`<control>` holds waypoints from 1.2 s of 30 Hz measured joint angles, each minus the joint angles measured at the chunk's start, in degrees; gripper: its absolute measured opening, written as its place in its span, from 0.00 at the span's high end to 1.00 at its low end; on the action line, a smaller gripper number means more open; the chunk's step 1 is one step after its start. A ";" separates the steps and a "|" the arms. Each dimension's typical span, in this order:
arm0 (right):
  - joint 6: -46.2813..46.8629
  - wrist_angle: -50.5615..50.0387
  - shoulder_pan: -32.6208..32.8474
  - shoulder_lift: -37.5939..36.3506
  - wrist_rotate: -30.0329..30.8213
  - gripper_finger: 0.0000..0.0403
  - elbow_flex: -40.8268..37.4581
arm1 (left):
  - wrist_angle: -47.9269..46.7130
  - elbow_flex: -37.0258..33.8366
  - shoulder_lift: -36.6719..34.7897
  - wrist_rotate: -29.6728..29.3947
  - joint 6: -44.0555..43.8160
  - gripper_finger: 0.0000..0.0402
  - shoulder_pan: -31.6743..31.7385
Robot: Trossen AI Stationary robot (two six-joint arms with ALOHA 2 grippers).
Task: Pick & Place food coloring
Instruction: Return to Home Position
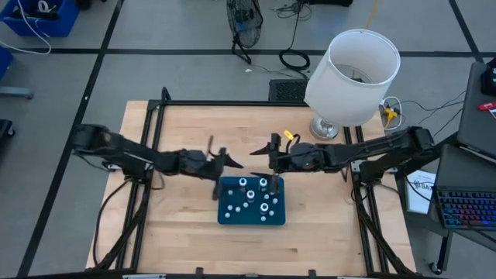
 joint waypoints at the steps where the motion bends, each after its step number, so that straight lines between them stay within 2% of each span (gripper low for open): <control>1: 0.00 -1.14 0.00 -1.15 0.01 0.31 0.00 | -3.08 0.00 -3.54 -0.01 1.22 0.12 0.00; 5: -0.56 -7.07 0.00 -6.69 0.12 0.31 0.02 | -18.38 0.02 -18.93 -0.04 9.02 0.16 0.00; 9: -2.76 -17.95 -0.22 -12.76 0.32 0.31 0.02 | -33.81 0.02 -34.98 -0.14 15.26 0.19 0.00; 13: 2.12 -30.11 -0.46 -18.06 0.38 0.31 0.02 | -45.95 0.02 -48.49 -2.86 15.66 0.20 0.00; 17: 7.94 -38.52 -0.46 -21.66 0.45 0.31 -0.06 | -53.16 0.02 -58.36 -6.06 15.00 0.19 0.00; 22: 9.83 -38.77 -0.47 -26.10 6.57 0.31 -4.39 | -59.92 0.02 -65.48 -6.22 12.66 0.18 0.00; 28: 18.50 -36.32 -0.48 -35.01 13.84 0.31 -14.38 | -62.97 0.00 -68.69 -6.15 7.88 0.19 0.00; 36: 17.96 -15.77 -0.50 -48.79 13.57 0.30 -29.96 | -59.07 -3.12 -69.65 -6.27 5.63 0.22 0.00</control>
